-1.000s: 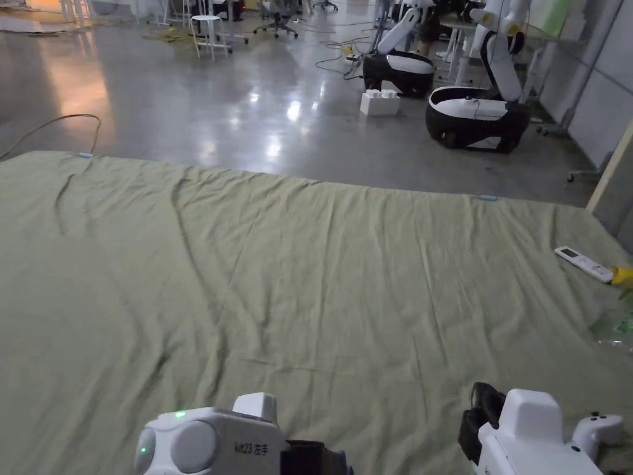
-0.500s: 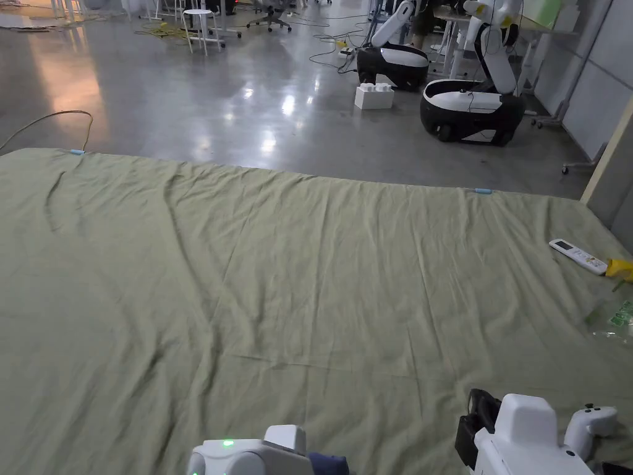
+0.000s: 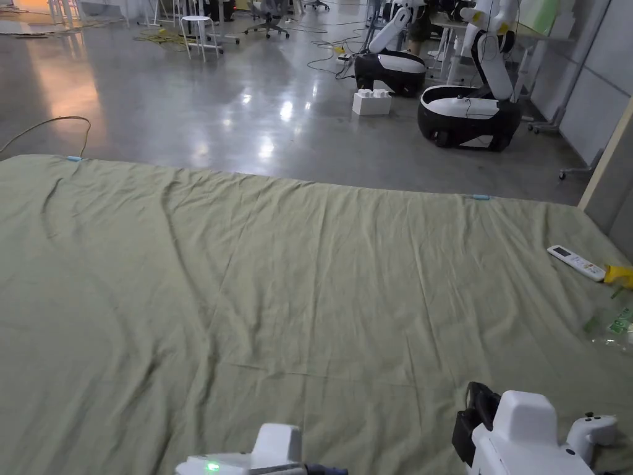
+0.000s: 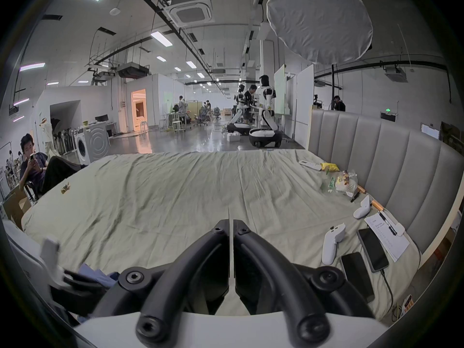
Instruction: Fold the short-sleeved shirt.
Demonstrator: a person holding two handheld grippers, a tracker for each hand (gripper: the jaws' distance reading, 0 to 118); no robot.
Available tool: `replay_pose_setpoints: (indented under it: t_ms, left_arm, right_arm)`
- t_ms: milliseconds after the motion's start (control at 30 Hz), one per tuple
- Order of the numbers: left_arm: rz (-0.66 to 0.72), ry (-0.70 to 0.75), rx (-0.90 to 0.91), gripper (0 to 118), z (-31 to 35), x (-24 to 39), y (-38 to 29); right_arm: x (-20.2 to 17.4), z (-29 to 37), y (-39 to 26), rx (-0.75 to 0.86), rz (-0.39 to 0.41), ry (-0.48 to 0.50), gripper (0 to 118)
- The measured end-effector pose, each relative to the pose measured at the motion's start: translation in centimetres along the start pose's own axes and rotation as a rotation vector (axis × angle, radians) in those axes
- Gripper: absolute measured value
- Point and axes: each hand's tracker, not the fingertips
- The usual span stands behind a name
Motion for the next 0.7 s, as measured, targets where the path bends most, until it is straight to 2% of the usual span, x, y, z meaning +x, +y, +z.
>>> replay_pose_setpoints:
  t_ms: [133,300,467,533,600,700]
  left_arm:
    - [-0.124,0.175,0.265,11,5.0,-0.4,2.6]
    - [-0.182,0.333,0.513,11,9.2,-2.3,5.2]
    - [-0.219,0.512,0.67,11,11.7,-4.5,6.3]
    - [-0.224,0.547,0.748,11,12.7,-5.2,6.4]
    - [-0.223,0.583,0.807,11,13.6,-5.7,6.2]
    - [-0.185,0.6,0.795,11,14.3,-7.0,6.4]
  right_arm:
    - [-0.8,0.1,1.5,0.067,0.019,-0.012,3]
    - [-2.2,-0.2,3.3,0.13,0.034,0.001,3]
    - [-3.9,-0.2,4.5,0.21,0.045,0.001,3]
    - [-4.5,0.1,5.1,0.274,0.089,-0.014,3]
    - [-4.8,0.1,5.2,0.274,0.065,-0.019,3]
    - [-4.9,0.2,5.8,0.29,0.053,-0.032,3]
